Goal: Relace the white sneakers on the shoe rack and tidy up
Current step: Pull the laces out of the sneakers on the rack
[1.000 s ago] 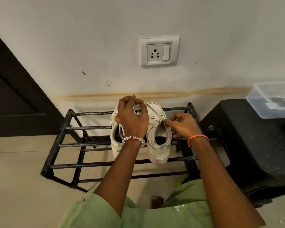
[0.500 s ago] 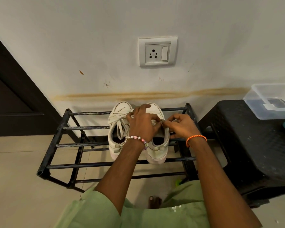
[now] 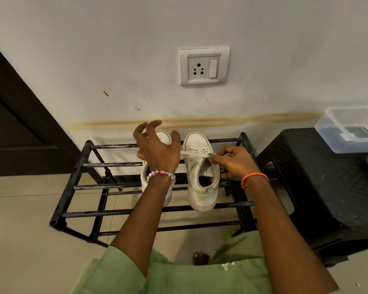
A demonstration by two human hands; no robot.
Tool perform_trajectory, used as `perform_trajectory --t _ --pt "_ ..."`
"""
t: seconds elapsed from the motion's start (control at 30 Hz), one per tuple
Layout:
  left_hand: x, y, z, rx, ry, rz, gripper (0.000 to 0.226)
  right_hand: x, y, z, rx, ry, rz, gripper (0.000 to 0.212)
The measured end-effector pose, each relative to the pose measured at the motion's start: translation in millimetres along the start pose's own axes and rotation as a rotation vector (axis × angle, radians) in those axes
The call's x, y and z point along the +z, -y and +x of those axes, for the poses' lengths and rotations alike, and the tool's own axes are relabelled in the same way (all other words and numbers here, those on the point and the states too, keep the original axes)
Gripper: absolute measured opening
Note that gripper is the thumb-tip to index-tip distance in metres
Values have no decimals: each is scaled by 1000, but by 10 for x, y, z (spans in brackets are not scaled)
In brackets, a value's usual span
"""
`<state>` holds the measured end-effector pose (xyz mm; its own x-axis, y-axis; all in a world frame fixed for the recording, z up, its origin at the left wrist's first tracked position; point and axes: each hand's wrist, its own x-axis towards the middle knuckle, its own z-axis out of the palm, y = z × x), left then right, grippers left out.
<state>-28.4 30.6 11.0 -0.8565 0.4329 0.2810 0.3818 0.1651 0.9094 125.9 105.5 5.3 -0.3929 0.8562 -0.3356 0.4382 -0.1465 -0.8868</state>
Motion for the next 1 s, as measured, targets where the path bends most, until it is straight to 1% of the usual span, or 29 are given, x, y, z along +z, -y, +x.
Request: perform_trajectory --t 0.03,0.07,0.13,0.2,0.27,0.4,0.47,0.53,0.6,0.7,0.8,0.87,0.9,0.93,0.97,1.0 --pt "-2 9 -26 82 124 83 43 2 4 -4 -3 -1 -9 13" --pt "8 5 -61 173 246 172 46 4 6 -8 -6 -1 -15 13" --pt "49 -10 -152 324 428 331 35 9 8 -10 -12 -3 -22 14" --pt "117 2 -243 398 532 442 24 11 15 -15 -12 -6 -30 13" --pt "188 19 -290 430 555 488 20 5 20 -19 -13 -7 -34 10" --pt "252 19 -289 429 521 504 14 -2 11 -29 -9 2 -27 10" --pt "252 1 -283 459 492 489 11 -3 14 -29 -6 8 -19 11" --pt "229 -11 -248 471 405 435 7 -7 19 -22 3 13 -8 14" --pt "189 -8 -204 445 290 351 8 -6 23 -26 7 17 4 15" --pt "118 -33 -137 338 127 221 17 -11 16 -30 -1 14 -4 17" --pt "15 -53 -16 189 -79 108 18 -9 11 -33 1 12 0 17" --pt "-41 -15 59 97 -167 96 17 -6 8 -32 1 15 0 17" --pt "-60 4 69 47 -174 109 22 -6 6 -29 -1 16 -2 17" --pt "-75 20 60 1 -157 133 33 -5 2 -28 -5 16 -2 17" --pt "-87 28 41 -17 -121 156 47 1 -1 -28 -15 11 -6 16" --pt "-97 33 17 5 -67 180 56 8 -9 -23 -44 -4 -22 16"
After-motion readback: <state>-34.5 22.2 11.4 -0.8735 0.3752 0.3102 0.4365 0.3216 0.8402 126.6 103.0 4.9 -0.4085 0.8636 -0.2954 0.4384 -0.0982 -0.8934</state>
